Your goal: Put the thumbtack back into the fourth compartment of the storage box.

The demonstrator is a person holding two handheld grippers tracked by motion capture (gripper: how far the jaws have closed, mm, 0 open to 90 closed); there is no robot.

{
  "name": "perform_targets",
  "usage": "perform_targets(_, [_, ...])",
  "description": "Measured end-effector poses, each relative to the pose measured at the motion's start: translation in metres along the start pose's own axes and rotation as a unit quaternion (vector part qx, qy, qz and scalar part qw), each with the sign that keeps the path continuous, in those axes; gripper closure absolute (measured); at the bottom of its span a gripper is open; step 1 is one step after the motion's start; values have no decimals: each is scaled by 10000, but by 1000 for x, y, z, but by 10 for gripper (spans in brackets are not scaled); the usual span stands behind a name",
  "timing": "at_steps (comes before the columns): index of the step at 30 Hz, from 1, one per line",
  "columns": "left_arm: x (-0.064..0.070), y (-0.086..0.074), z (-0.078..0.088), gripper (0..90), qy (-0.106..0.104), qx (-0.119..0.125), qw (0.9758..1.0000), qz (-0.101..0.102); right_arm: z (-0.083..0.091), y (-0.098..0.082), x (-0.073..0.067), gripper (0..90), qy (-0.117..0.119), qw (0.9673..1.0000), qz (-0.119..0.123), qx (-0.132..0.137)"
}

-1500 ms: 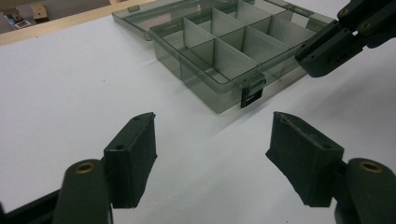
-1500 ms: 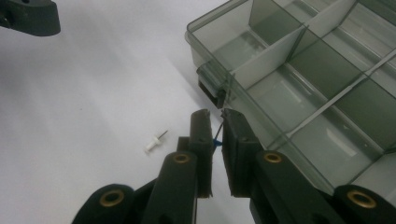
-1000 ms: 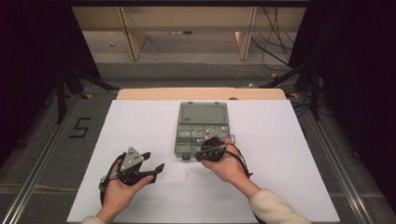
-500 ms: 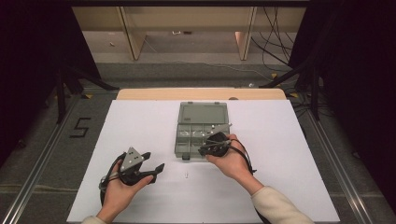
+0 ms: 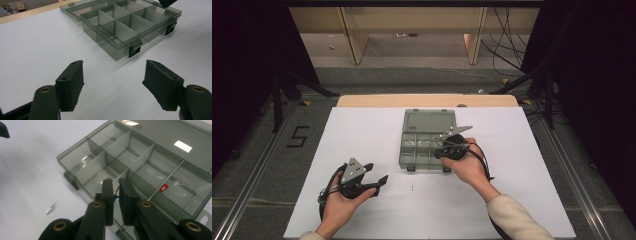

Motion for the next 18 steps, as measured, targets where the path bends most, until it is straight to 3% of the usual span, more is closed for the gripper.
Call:
perform_targets(1, [0,0,0,314,18,2,10000,8,2,-1,1,834,37,9999,-50,-100])
perform_targets(2, [-1,1,1,314,2,3,10000,-90,1,0,3,834,-27,10000,-44,12])
perform_targets(5, [0,0,0,314,-1,3,10000,4,2,-1,8,834,-23,10000,0,-45])
perform_targets(12, [0,0,-1,315,-29,-6,10000,-4,1,1,15,833,-98,9998,-107,99])
perform_targets(18, [-1,-1,1,315,8,-9,10000,-30,4,1,20,834,-134,9997,-183,46])
Point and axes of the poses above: each handheld gripper's, and its own axes: z roughly backward along the jaws, y roughly out of its top, x roughly to its right, the point moved 9 cm from there along -z, roughly forward along the jaws
